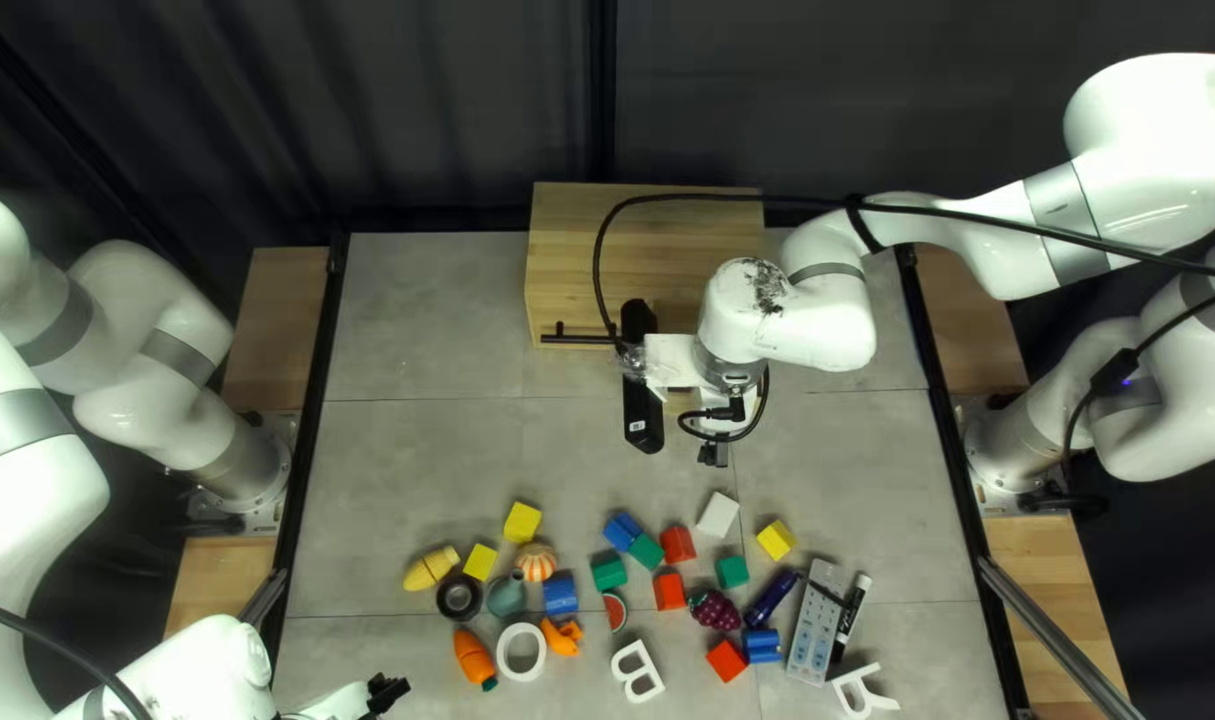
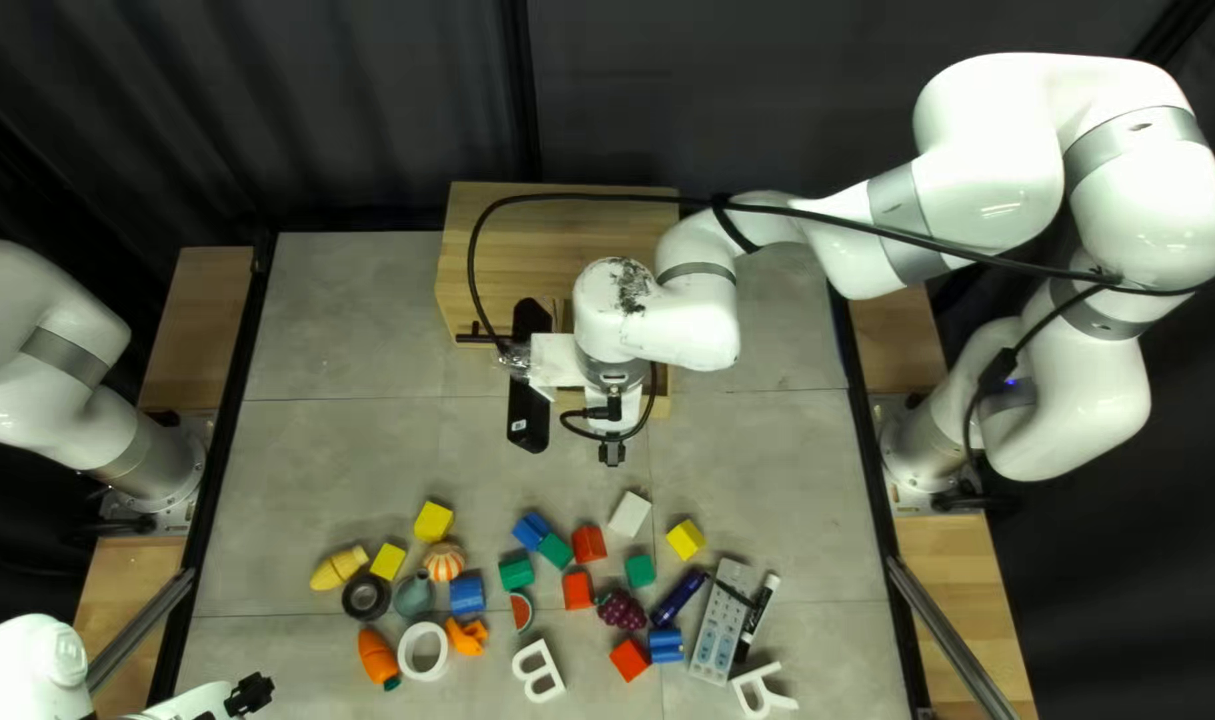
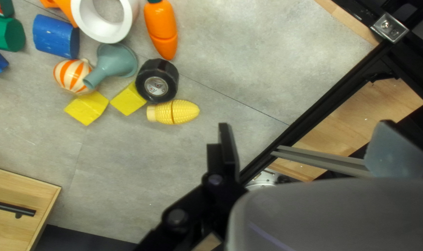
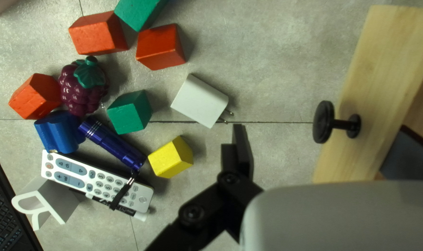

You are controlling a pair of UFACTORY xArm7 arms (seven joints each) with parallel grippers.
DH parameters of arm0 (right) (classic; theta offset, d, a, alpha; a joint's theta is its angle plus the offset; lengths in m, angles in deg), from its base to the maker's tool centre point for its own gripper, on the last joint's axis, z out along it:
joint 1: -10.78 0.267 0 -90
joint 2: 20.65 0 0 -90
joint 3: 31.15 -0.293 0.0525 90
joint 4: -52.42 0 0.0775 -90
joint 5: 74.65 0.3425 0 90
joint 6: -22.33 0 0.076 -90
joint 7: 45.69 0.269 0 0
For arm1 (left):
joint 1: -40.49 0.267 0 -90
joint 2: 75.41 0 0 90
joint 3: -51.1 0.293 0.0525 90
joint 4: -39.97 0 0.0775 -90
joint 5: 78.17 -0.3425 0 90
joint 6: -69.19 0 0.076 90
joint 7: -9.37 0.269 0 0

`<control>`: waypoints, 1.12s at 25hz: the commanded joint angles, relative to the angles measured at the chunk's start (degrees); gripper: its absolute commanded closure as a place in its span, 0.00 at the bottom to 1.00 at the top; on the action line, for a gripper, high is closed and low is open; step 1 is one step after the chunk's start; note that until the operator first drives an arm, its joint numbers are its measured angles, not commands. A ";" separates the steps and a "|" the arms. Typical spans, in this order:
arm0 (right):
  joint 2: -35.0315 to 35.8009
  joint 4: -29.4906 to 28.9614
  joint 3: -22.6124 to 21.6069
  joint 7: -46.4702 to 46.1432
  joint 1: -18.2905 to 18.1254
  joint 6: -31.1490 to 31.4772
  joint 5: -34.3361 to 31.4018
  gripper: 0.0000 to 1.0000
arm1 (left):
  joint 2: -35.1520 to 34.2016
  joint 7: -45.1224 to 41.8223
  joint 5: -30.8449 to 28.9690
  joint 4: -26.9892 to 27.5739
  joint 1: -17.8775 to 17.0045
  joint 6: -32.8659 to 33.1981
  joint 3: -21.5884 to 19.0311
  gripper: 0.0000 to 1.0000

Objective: Open drawers and place objects into drawer and close

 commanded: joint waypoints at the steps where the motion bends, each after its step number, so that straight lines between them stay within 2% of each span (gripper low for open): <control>1: -0.02 -0.04 -0.08 -0.01 0.08 0.01 -0.02 0.00 | 0.00 0.00 0.00 0.00 0.00 0.00 0.00 0.00; 18: -0.46 -1.06 -0.41 0.68 0.42 1.51 -0.82 0.00 | 0.00 0.00 0.00 0.00 0.00 0.00 0.00 0.00; 28: -4.87 -3.57 0.45 1.70 -0.76 9.14 -5.34 0.00 | 0.00 0.00 0.00 0.00 0.00 0.00 0.00 0.00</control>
